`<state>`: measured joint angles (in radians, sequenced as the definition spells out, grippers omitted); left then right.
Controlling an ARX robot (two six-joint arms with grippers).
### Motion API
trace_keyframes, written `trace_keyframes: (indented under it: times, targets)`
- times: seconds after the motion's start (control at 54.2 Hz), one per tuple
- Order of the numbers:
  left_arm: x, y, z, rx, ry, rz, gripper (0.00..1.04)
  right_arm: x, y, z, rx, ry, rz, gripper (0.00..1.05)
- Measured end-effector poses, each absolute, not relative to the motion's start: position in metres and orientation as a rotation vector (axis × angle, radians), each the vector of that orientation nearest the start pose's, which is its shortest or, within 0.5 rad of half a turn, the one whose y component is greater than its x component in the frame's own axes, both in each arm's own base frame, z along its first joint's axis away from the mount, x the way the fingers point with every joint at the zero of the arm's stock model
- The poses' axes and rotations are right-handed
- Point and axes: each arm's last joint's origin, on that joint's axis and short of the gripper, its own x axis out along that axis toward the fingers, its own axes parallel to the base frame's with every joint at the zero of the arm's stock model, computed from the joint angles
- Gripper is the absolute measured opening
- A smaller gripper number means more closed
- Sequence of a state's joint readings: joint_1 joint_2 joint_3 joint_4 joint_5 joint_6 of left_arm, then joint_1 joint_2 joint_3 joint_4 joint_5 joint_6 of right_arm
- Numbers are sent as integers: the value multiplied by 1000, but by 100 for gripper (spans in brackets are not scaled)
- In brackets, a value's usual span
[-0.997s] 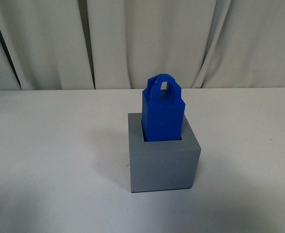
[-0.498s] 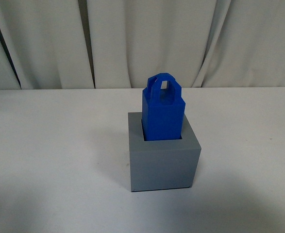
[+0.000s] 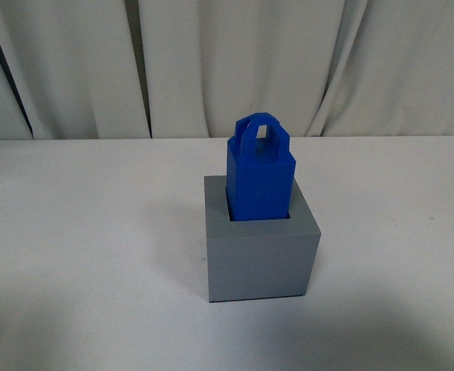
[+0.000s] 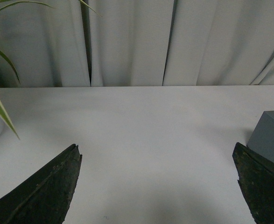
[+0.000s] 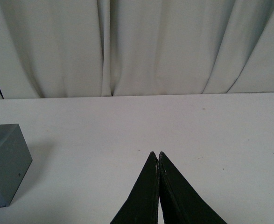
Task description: Insert blue part into gray base
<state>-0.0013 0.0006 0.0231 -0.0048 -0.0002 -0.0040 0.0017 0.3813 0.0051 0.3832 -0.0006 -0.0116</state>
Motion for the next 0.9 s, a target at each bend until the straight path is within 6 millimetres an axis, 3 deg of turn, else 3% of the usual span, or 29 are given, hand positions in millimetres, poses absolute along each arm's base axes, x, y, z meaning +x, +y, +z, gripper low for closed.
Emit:
trace_keyframes:
  times: [0.905]
  targets:
    - [96, 0, 171, -4, -18, -1, 99, 98, 0, 165, -12, -3, 3, 3]
